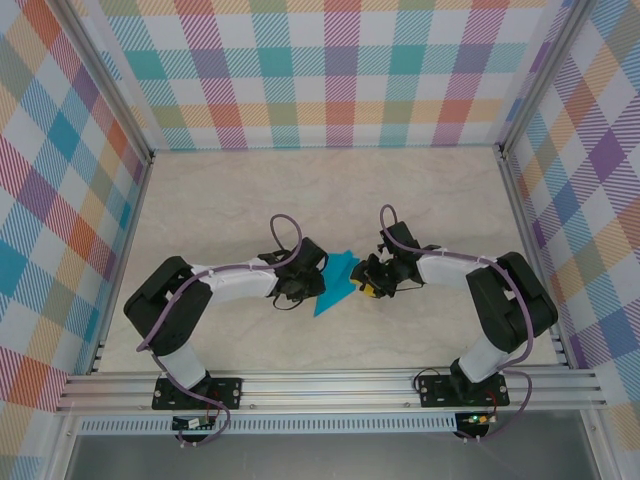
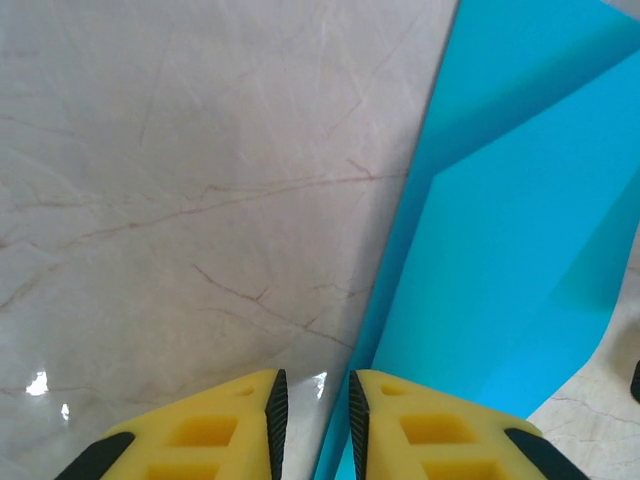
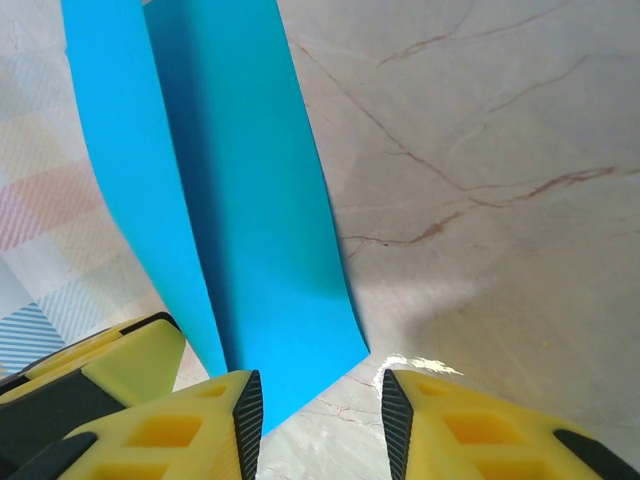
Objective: Fold a paper plane with a square sheet of paper (pick it up from the middle)
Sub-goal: Turn over the paper at the center of the table.
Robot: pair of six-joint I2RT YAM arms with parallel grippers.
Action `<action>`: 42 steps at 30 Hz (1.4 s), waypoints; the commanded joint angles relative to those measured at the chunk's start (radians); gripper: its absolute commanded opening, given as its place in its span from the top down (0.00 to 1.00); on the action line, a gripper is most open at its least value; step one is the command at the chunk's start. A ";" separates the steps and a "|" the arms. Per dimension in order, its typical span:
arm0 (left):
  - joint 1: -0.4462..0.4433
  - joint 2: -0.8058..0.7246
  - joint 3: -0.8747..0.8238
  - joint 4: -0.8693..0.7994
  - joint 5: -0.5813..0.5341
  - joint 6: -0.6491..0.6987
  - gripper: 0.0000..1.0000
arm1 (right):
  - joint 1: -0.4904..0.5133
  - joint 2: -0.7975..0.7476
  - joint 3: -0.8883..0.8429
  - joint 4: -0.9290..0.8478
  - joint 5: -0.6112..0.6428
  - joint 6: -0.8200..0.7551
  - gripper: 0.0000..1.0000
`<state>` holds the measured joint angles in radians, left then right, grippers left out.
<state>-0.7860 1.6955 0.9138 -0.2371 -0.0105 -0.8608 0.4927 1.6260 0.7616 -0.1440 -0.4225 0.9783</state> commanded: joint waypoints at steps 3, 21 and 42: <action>0.015 -0.005 0.033 0.001 -0.001 0.058 0.73 | 0.001 0.026 0.031 0.003 -0.011 -0.025 0.61; 0.031 0.178 0.174 -0.156 -0.030 0.108 0.75 | 0.001 0.086 0.050 0.046 -0.074 -0.047 0.62; 0.034 0.173 0.143 -0.144 -0.017 0.086 0.77 | 0.003 0.044 0.103 -0.085 0.024 -0.113 0.58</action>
<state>-0.7631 1.8393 1.0851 -0.3099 -0.0162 -0.7692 0.4919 1.7153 0.8570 -0.1555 -0.4633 0.9001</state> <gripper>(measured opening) 0.230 0.414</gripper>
